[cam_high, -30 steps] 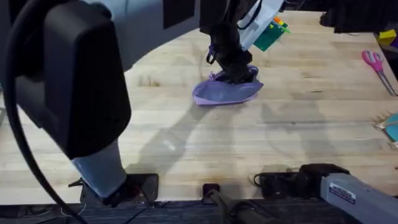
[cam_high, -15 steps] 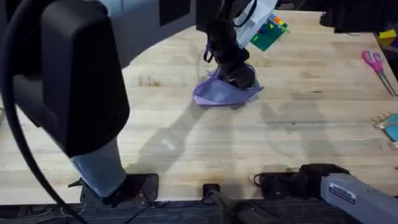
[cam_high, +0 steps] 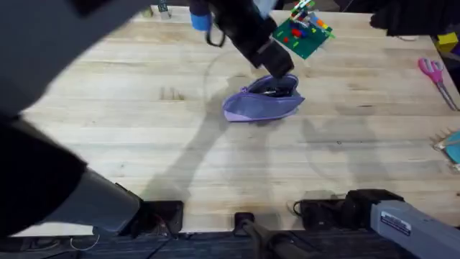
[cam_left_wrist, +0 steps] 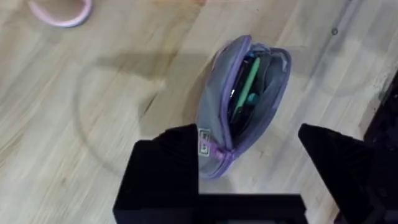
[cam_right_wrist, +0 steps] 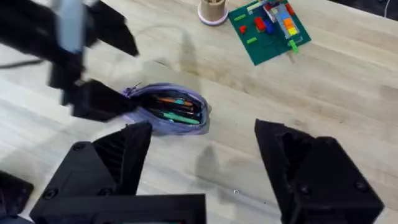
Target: Unzip the bag, pick up the pens from the table one at a time and place them inside, then zip the bag closed.
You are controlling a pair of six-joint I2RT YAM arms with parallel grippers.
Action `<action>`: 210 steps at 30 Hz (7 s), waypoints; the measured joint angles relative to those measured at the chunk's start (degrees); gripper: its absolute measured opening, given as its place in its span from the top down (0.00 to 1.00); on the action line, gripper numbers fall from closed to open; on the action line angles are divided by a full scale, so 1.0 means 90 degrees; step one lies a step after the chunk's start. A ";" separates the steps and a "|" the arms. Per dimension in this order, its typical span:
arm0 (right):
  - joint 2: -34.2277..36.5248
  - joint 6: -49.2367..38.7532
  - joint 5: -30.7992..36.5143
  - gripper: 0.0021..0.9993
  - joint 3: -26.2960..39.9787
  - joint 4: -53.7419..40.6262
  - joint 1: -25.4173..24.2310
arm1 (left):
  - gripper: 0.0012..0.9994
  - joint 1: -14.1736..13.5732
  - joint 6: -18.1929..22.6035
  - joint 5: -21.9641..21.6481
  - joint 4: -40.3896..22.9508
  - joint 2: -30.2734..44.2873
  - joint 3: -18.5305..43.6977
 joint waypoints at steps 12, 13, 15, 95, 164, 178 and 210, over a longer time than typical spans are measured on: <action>0.0001 0.0002 0.0000 0.00 0.0000 0.0076 0.0000 | 0.00 0.1111 0.0816 0.0766 -0.0514 -0.0308 -0.0024; 0.0001 0.0002 0.0000 0.00 0.0000 0.0076 0.0000 | 0.00 0.1201 0.0911 0.0837 -0.0500 -0.0364 -0.0075; 0.0001 0.0002 -0.0004 0.00 0.0000 0.0076 0.0000 | 0.00 0.1385 0.1077 0.0946 -0.0432 -0.0538 -0.0256; 0.2930 0.2844 0.0406 0.00 0.0007 0.1387 0.3203 | 0.00 0.4446 0.6240 0.3832 0.1317 -0.1073 -0.4113; 0.5234 0.2857 0.0753 0.97 -0.0010 0.0761 0.3830 | 0.01 0.4446 0.6243 0.3832 0.1318 -0.1073 -0.4113; 0.5239 0.2860 0.0716 0.97 0.0440 0.0283 0.3840 | 0.00 0.4446 0.6243 0.3832 0.1318 -0.1073 -0.4113; 0.5239 0.2794 0.1294 0.97 0.1030 -0.0101 0.3869 | 0.00 0.3577 0.7022 0.5581 0.1743 0.0000 -0.4353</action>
